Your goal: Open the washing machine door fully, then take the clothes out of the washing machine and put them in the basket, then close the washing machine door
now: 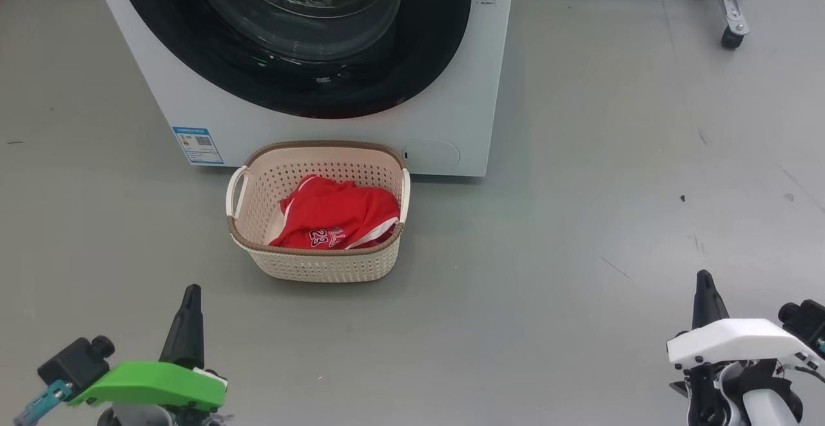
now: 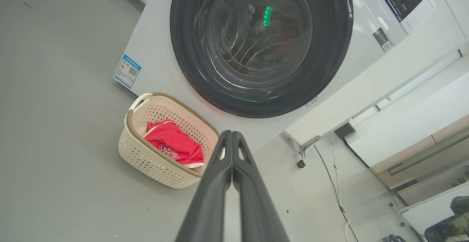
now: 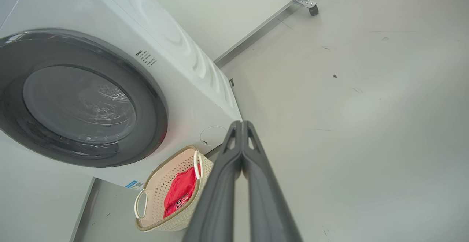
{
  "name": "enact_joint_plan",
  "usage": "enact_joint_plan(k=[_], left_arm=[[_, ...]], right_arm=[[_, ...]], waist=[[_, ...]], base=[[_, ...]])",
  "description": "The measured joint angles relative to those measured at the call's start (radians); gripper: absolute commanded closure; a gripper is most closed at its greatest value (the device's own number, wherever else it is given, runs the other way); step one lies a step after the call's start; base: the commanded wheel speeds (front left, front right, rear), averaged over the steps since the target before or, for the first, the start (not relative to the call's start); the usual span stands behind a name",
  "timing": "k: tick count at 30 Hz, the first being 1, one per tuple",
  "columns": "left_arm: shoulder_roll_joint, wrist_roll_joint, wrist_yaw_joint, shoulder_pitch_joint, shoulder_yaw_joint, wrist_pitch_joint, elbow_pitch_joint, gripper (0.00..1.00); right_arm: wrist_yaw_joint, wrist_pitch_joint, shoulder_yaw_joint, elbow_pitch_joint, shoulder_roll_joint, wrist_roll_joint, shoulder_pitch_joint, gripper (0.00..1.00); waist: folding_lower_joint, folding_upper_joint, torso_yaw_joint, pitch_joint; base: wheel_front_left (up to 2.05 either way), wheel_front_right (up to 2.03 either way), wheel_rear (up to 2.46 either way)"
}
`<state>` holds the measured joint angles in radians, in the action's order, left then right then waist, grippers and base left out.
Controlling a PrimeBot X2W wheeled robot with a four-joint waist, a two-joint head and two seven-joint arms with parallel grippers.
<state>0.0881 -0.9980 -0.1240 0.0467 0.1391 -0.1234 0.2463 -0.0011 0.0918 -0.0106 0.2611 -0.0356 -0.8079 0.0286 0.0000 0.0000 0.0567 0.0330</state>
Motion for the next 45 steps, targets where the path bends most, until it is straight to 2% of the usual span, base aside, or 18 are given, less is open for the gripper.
enact_joint_plan(k=[45], left_arm=[[-0.010, -0.484, 0.000, 0.004, -0.121, 0.141, 0.019, 1.00]], right_arm=[[0.092, -0.156, -0.098, 0.011, 0.000, -0.588, 0.025, 1.00]], waist=[[0.0000, 0.0000, -0.043, -0.023]], base=[[0.00, 0.00, 0.00]])
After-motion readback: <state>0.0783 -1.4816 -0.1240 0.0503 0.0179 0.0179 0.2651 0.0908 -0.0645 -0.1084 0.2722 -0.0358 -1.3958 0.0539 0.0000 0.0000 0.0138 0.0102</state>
